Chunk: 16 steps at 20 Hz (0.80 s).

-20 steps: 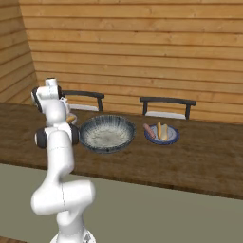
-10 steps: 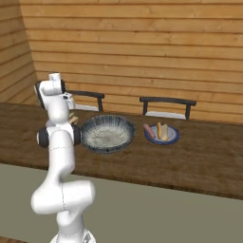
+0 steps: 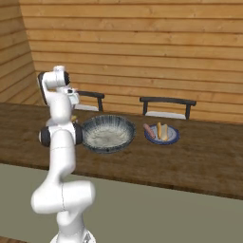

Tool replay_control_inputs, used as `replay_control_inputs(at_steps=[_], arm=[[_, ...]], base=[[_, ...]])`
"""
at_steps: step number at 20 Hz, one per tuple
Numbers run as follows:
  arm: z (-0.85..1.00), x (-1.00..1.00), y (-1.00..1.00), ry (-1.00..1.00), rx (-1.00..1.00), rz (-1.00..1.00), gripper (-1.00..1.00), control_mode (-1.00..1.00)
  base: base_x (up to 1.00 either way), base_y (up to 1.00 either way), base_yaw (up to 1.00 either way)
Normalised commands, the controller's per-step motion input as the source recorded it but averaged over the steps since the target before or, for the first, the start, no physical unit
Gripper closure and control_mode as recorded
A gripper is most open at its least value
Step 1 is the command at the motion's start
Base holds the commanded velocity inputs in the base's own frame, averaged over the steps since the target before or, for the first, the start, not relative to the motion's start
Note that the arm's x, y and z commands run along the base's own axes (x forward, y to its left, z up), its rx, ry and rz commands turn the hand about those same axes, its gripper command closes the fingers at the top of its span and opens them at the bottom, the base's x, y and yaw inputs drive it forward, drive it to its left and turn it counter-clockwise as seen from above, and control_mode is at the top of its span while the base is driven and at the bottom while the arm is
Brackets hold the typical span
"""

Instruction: Place one bun and one sausage from the bowl on each plate.

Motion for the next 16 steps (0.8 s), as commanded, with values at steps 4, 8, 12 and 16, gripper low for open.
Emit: replay_control_inputs(at_steps=[4, 8, 12, 16], arm=[[0.26, 0.64, -0.37, 0.0, 0.12, 0.0, -1.0, -1.0], [0.15, 0.43, -0.42, -0.46, 0.2, 0.11, -1.0, -1.0], [0.02, 0.02, -0.38, -0.92, 0.19, 0.34, -1.0, -1.0], [0.07, 0.84, -0.35, -0.31, 0.22, 0.14, -1.0, -1.0]], base=[[0.0, 0.0, 0.0], [0.0, 0.0, 0.0], [0.0, 0.0, 0.0], [0.0, 0.0, 0.0]])
